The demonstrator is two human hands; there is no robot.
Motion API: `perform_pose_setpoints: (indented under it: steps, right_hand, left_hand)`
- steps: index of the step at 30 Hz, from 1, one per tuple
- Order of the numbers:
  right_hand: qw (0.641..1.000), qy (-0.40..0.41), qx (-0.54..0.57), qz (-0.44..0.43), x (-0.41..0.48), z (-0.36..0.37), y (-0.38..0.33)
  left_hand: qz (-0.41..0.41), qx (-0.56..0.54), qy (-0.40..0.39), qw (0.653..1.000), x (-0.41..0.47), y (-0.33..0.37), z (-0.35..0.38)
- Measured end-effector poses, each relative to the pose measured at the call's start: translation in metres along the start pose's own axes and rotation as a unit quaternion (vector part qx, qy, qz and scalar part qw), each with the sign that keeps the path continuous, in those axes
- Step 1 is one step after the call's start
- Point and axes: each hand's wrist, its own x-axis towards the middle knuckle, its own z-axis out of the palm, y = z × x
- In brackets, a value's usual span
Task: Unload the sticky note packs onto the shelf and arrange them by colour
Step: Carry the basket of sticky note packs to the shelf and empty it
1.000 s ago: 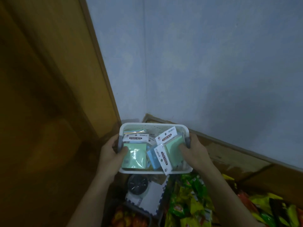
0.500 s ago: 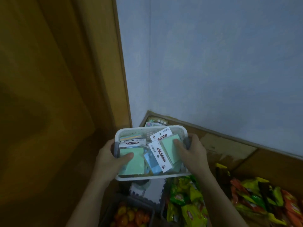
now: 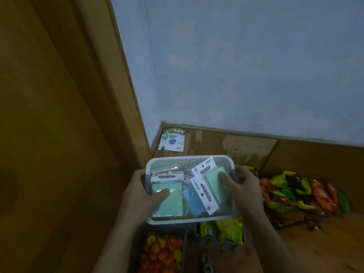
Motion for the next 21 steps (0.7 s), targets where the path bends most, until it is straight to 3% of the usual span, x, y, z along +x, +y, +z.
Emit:
perform_pose_setpoints:
  steps: [8,13,21]
  right_hand:
    - [0.997,0.069,-0.019,0.006,-0.052,-0.141,0.043]
    - [0.991,0.124,-0.050,0.022,-0.075,-0.240,0.066]
    - [0.960,0.276,-0.002,0.043,-0.122,-0.373,0.097]
  left_hand:
    - [0.047,0.060,-0.131,0.989,-0.040,0.046,0.101]
    - [0.120,0.088,-0.210,0.966,-0.068,0.089,0.185]
    - [0.194,0.071,-0.323,0.924,-0.122,0.150,0.322]
